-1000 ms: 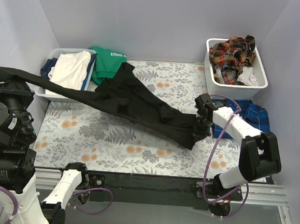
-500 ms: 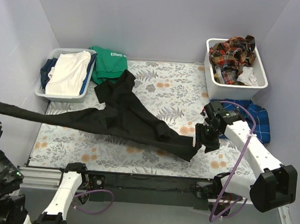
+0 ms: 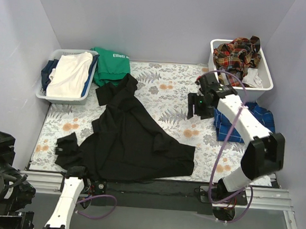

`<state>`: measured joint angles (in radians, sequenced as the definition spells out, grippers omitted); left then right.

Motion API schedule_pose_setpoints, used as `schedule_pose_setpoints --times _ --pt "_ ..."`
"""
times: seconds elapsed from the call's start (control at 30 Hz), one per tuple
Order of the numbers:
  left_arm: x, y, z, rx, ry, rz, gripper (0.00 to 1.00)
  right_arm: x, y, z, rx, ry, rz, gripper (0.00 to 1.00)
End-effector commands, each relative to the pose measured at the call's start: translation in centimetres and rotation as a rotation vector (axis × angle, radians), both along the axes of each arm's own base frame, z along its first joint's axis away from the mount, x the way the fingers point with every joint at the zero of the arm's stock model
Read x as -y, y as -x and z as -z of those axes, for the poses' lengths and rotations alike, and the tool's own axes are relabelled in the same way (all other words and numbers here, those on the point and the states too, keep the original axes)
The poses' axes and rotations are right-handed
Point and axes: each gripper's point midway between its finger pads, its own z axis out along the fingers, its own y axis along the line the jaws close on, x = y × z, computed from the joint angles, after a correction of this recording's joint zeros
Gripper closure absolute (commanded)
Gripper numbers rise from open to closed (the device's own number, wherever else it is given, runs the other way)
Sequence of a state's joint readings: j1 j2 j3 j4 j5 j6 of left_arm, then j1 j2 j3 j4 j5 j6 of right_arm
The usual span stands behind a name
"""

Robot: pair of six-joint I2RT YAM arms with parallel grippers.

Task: Fold and stack the long sleeve shirts
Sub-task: Flatten the shirt out

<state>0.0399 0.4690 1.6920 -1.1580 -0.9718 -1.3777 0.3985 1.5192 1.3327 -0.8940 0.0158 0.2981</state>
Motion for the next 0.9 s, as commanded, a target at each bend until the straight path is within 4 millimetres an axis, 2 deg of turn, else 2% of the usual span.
schedule_pose_setpoints --times 0.0,0.07,0.17,0.2,0.23,0.3,0.33,0.43,0.47,0.57,0.7,0.87 --pt "0.0 -0.7 1.7 -0.069 0.01 0.001 0.31 -4.9 -1.6 2.2 -0.013 -0.04 -0.207 0.3" --pt "0.4 -1.9 1.3 -0.09 -0.031 0.044 0.29 -5.7 -0.3 3.7 -0.055 -0.025 -0.274 0.33" --pt "2.3 -6.1 1.9 -0.166 -0.081 0.203 0.22 -7.1 2.6 4.9 -0.082 -0.017 -0.363 0.33" --pt "2.9 -7.9 2.4 -0.208 -0.084 0.251 0.19 -7.9 3.7 4.6 -0.074 -0.027 -0.404 0.33" --pt "4.4 -10.1 3.4 -0.248 -0.088 0.356 0.19 -8.5 4.4 4.5 -0.077 -0.045 -0.428 0.33" --pt "6.0 -12.9 4.9 -0.307 -0.093 0.472 0.17 -9.5 5.9 4.4 -0.069 -0.051 -0.488 0.33" --pt "7.4 -15.0 6.4 -0.351 -0.089 0.562 0.17 -9.6 6.3 4.6 -0.067 -0.044 -0.499 0.33" --pt "9.6 -17.7 8.3 -0.378 -0.08 0.696 0.16 -10.7 7.5 5.1 -0.074 -0.068 -0.539 0.33" --pt "10.7 -18.6 9.8 -0.406 -0.076 0.769 0.16 -11.2 7.8 5.2 -0.08 -0.088 -0.552 0.33" --pt "12.0 -20.0 11.9 -0.436 -0.054 0.85 0.16 -12.6 8.1 6.0 -0.077 -0.123 -0.572 0.33" --pt "13.0 -21.0 13.3 -0.466 -0.055 0.915 0.16 -13.7 8.1 8.0 -0.127 -0.14 -0.575 0.34" --pt "14.1 -22.1 15.3 -0.51 -0.042 0.989 0.16 -15.1 7.7 8.4 -0.125 -0.168 -0.593 0.45"
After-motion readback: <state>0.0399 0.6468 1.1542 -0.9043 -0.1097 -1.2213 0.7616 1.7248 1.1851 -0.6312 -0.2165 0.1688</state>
